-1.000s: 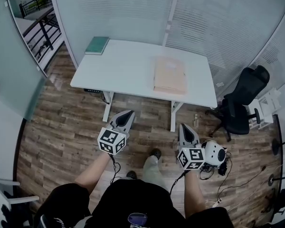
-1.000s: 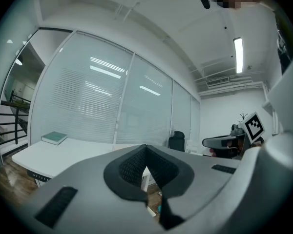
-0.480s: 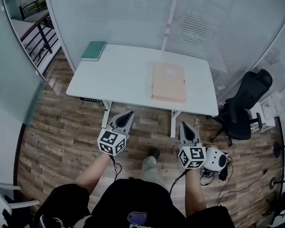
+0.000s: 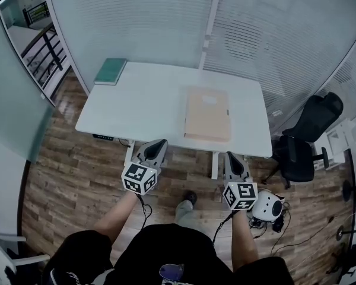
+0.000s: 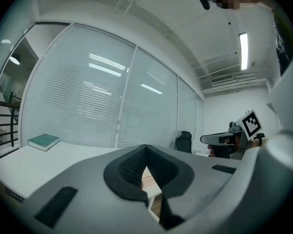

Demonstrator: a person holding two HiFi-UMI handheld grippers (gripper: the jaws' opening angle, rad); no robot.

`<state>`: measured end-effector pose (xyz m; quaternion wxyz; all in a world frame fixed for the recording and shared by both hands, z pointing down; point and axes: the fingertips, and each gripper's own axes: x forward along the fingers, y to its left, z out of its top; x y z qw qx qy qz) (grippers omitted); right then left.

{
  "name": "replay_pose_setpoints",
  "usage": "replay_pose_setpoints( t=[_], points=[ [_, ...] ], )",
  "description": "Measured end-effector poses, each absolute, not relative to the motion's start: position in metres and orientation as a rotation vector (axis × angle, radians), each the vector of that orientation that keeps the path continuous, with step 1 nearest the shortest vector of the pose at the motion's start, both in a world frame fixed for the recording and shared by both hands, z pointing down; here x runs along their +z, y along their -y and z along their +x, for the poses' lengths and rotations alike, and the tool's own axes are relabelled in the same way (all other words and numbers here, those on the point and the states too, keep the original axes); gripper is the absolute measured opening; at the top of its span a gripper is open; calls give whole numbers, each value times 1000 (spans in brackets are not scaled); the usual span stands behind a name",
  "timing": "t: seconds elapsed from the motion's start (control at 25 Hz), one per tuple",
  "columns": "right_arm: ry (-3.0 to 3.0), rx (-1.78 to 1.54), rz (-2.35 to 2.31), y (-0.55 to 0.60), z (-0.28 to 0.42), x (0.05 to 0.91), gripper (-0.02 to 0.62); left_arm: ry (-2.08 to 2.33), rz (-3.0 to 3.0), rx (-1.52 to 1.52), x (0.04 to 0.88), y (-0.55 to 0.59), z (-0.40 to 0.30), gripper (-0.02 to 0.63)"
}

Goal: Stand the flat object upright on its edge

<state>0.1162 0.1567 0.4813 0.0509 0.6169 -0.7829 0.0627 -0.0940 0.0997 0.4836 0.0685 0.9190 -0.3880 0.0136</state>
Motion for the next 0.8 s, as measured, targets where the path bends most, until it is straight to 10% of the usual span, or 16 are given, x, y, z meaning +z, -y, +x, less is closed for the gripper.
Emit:
replay_pose_setpoints(
  t=[0.8],
  points=[
    [2397,274,1853,-52,193,487,21,1195,2725,80,487,-1,-17,18]
  ],
)
